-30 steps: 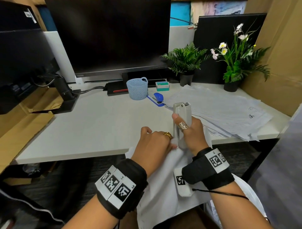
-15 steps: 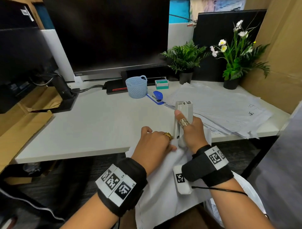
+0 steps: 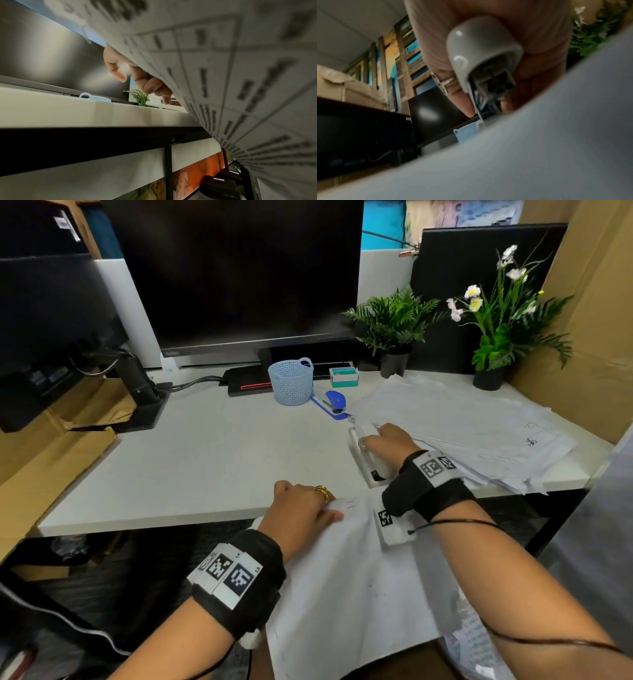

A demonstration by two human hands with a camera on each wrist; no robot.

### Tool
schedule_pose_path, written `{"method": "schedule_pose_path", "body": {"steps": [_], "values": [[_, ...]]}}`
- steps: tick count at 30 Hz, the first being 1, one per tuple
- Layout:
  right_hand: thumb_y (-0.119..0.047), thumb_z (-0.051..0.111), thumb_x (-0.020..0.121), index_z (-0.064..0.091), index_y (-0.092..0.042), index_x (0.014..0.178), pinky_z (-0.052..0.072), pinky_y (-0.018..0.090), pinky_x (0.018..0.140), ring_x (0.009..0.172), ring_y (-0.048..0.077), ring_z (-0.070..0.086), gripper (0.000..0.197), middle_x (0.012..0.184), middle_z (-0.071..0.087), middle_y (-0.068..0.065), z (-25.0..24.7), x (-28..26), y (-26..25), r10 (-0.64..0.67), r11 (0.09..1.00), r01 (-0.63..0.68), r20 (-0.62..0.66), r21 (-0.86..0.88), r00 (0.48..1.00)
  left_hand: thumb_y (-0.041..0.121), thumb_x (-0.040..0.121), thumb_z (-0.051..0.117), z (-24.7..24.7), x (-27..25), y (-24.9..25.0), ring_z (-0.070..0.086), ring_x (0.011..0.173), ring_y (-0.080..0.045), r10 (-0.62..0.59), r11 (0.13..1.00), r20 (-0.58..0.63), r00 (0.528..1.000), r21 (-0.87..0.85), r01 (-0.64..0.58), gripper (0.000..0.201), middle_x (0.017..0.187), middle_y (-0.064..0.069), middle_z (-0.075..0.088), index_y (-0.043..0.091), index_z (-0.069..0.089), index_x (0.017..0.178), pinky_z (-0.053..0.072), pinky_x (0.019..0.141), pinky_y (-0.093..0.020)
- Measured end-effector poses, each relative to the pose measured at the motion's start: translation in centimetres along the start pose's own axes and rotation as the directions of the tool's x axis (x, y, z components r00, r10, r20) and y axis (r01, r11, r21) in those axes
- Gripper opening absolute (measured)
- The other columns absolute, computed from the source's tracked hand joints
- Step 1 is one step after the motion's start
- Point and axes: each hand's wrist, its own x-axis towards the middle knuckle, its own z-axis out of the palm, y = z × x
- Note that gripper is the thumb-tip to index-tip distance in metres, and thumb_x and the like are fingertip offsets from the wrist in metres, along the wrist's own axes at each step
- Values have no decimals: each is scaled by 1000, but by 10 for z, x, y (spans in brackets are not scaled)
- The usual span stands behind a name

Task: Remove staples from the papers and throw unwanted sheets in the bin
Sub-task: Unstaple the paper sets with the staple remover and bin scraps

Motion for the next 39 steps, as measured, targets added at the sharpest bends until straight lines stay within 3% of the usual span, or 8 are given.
{"method": "schedule_pose_path", "body": {"steps": [3, 10, 13, 17, 23, 26, 32, 39], "values": [[-29, 58, 88, 54, 0, 117, 38, 23, 61, 87, 23, 51, 41, 113, 59, 15, 5, 13, -8, -51, 973, 39, -47, -229, 998, 49, 95, 42, 2, 0, -3, 57, 91, -19, -1, 1000, 11, 1000, 30, 1, 39, 98, 2, 66, 18, 63, 107, 20, 89, -30], [-38, 66, 85, 54, -3, 124, 43, 23, 72, 95, 20, 51, 54, 104, 54, 7, 15, 25, -24, -111, 850, 98, 6, -517, 994, 46, 96, 41, 7, -1, -5, 55, 89, -19, -4, 999, 19, 1000, 34, 3, 37, 96, 3, 64, 17, 62, 103, 17, 87, -29], [-33, 68, 84, 56, -9, 125, 38, 25, 96, 113, 19, 52, 49, 122, 58, 6, 8, 2, -24, -343, 878, 292, -72, -380, 937, 45, 96, 41, 9, -2, -7, 47, 77, -16, -21, 998, 35, 999, 51, 19, 33, 89, 4, 62, 17, 58, 91, 20, 92, -30], [-13, 76, 76, 70, -11, 98, 44, 14, 80, 81, 6, 58, 23, 93, 67, 2, 1, -54, 3, -595, 797, 599, 65, -83, 801, 43, 98, 38, 9, 0, -8, 53, 82, -16, 7, 998, -21, 1000, 64, -6, 31, 95, 6, 65, 22, 61, 97, 16, 101, -32], [-8, 73, 77, 72, -19, 89, 48, 28, 83, 84, 7, 58, 17, 85, 63, -13, 7, -63, 74, -553, 797, 548, 57, -253, 831, 41, 99, 32, 6, 4, 12, 58, 96, -11, 154, 979, -109, 982, 154, -137, 30, 101, 10, 61, 27, 57, 109, 6, 99, -33], [-4, 71, 73, 73, -16, 73, 41, 26, 68, 69, 11, 54, 12, 69, 56, -13, 4, -63, 89, -730, 680, 680, -169, -275, 662, 38, 87, 60, 13, 5, 21, 63, 79, -15, 247, 962, -267, 931, 179, -204, 21, 88, 8, 64, 25, 64, 104, 16, 95, -37], [-21, 58, 90, 74, -7, 64, 40, 30, 69, 73, 15, 57, 33, 71, 67, 2, -5, -74, 102, -875, 409, 779, -446, -475, 187, 20, 93, 50, 26, 10, 25, 55, 73, -12, 359, 930, -735, 575, 227, -290, 26, 81, 6, 70, 22, 75, 83, 28, 92, -37], [-3, 68, 76, 72, -18, 80, 40, 29, 74, 77, 15, 59, 16, 75, 69, 3, 3, -72, 115, -857, 386, 778, -505, -495, 104, 21, 86, 61, 33, 11, 24, 53, 81, -12, 377, 921, -740, 557, 239, -307, 14, 86, 4, 71, 23, 76, 89, 29, 89, -37]]}}
